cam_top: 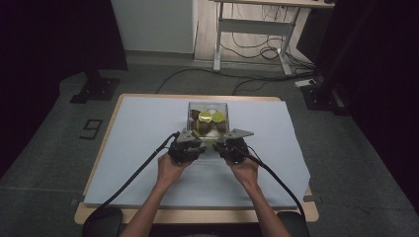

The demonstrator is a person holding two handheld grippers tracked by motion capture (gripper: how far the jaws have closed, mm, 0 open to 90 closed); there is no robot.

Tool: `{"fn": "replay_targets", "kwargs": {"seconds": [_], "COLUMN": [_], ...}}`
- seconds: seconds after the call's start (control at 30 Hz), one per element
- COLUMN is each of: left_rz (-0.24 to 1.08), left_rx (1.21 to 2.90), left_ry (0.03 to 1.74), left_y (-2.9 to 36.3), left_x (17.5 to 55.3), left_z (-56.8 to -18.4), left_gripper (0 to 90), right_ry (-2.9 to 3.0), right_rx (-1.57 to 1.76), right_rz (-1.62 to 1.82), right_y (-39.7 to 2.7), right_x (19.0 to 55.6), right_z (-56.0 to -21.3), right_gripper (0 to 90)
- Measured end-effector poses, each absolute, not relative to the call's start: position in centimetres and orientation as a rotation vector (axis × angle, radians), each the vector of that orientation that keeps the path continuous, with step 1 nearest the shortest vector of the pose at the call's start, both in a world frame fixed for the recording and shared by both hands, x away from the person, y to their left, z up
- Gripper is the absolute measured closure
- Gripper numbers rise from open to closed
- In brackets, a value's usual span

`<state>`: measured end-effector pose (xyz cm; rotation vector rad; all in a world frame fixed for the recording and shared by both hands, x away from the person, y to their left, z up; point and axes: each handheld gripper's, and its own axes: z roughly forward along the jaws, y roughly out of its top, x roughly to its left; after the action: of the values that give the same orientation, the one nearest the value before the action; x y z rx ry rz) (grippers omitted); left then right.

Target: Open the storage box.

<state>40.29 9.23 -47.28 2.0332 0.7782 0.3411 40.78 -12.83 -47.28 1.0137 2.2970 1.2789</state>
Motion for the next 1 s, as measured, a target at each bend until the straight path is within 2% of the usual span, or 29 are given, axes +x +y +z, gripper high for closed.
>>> {"fn": "replay_targets", "kwargs": {"seconds": [0.53, 0.67, 0.83, 1.0], "left_rz": [0.349, 0.35, 0.34, 0.335], "left_rx": [2.034, 2.044, 2.05, 2.061], "left_ry": [0.764, 0.759, 0.753, 0.745], "left_y": [9.2, 9.1, 9.3, 9.4], "left_x": [40.0, 39.8, 39.5, 39.3], "left_z": [-47.2, -47.3, -47.3, -47.2], "left_gripper": [65.5, 67.2, 73.5, 74.2], "right_ry": [2.328, 2.352, 2.375, 2.378], "right_rx": [0.976, 0.943, 0.917, 0.906], "right_rz": [1.308, 1.301, 1.304, 1.312], "right_y": [-12.9, -12.9, -13.2, -13.3], "right_x": [40.8, 40.4, 39.9, 39.6], "right_z": [-47.2, -47.1, -47.0, -47.1], "right_gripper": [77.4, 77.9, 78.9, 79.1]}}
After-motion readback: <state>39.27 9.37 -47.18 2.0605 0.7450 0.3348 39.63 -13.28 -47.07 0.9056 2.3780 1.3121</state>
